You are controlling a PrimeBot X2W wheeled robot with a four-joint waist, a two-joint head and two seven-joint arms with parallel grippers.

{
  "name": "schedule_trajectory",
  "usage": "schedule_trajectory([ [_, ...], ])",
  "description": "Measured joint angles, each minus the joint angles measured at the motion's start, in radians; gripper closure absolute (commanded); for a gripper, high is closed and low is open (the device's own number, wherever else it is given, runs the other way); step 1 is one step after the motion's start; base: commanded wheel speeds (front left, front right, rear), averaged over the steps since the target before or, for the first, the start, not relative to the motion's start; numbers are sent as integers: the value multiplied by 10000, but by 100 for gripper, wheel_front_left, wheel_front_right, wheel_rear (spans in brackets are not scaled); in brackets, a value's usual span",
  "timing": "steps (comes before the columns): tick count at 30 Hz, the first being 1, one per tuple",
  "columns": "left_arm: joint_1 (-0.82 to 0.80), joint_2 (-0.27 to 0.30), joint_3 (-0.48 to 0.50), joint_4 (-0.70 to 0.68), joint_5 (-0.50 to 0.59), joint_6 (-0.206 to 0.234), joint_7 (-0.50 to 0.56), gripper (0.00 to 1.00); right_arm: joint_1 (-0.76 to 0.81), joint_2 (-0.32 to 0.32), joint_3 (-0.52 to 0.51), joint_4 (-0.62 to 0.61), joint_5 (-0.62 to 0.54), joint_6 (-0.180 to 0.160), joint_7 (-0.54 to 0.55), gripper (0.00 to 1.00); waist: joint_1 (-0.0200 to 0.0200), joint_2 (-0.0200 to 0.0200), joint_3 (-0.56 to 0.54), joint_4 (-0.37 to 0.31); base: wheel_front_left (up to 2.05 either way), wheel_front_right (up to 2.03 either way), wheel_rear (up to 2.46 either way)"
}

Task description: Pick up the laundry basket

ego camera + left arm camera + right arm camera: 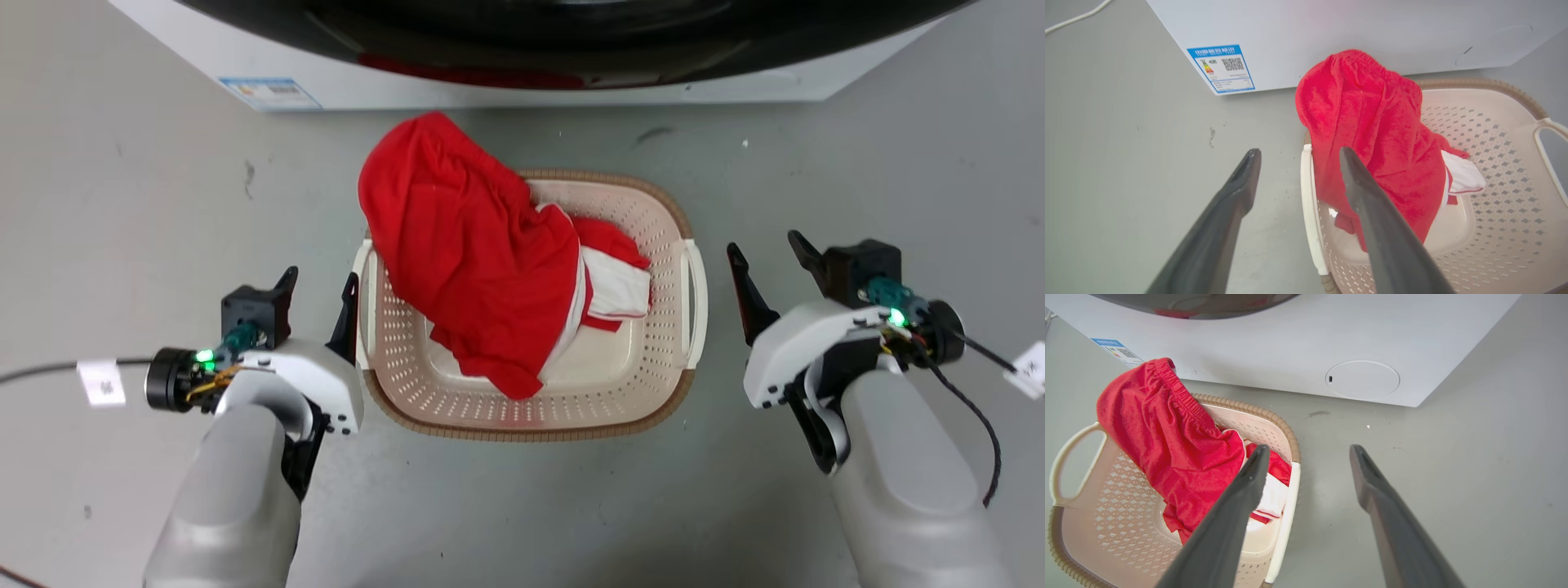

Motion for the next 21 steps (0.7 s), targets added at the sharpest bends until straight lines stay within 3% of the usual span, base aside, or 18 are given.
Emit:
schedule_trajectory([
  [5,-1123,77,-913,1509,-541,-15,447,0,-830,-2,399,1087,69,0,405,0,0,0,630,34,0,0,0],
  [7,-1792,107,-1958,2123,-1498,-13,899,0,-1401,0,721,1916,299,0,851,0,0,0,1030,90,0,0,0],
  [21,-3266,957,-5254,2414,-3956,-13,2128,0,-3264,-4,1618,4061,1072,0,2011,0,-1,0,2115,272,0,0,0],
])
